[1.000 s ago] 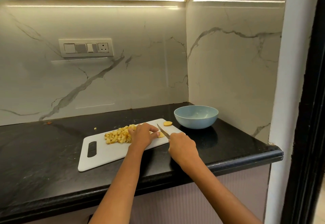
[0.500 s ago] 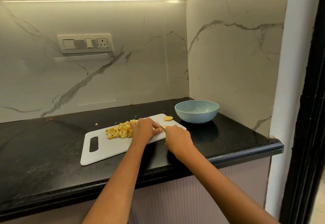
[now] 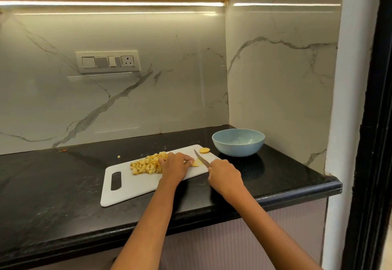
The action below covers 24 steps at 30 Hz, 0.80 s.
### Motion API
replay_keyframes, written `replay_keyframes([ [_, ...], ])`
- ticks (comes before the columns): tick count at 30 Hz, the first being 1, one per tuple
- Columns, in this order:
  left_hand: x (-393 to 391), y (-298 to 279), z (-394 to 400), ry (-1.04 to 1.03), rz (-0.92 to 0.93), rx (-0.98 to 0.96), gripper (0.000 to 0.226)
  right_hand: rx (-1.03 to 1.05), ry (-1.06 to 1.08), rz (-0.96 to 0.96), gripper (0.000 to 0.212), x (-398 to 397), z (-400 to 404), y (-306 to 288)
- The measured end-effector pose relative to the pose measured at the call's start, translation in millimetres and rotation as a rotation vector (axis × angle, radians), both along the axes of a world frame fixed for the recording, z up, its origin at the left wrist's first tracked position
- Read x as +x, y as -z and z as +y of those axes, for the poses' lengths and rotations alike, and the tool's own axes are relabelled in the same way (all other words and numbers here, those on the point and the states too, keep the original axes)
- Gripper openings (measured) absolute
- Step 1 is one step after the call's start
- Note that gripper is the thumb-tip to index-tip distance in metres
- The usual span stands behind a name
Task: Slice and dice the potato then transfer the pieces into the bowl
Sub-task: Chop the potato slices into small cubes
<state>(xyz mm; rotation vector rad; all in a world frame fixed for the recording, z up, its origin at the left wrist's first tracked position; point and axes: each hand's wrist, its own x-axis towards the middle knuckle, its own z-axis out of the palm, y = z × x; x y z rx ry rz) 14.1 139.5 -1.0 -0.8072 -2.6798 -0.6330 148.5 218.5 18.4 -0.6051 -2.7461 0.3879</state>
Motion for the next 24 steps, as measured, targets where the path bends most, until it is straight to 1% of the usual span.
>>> replay_keyframes([
  [3,0.9,-1.6,0.3,0.0,0.025,0.046,0.025,-0.008,-0.018,-0.004,0.027,0.5,-3.7,1.9],
  [7,2.3,-3.1,-1.8,-0.027,0.063,0.107,0.019,0.018,-0.031,0.003,0.028,-0.3,-8.6,2.0],
  [14,3.3,-4.9,-0.9,-0.046,0.085,0.073,0.015,0.084,-0.048,-0.022,0.03,-1.6,-12.5,0.5],
  [18,1.8,-6.8,-1.4,-0.035,0.049,0.062,0.013,0.06,-0.046,-0.039,0.028,-6.8,-10.1,-1.6],
  [21,3.1,-8.9,-0.5,-0.047,0.06,0.028,0.012,0.052,-0.046,-0.046,0.027,-13.9,-9.2,-5.9],
  [24,3.3,-8.5,0.1,-0.062,0.085,0.014,0.012,0.112,-0.073,-0.071,0.027,-10.1,-12.8,-4.4],
])
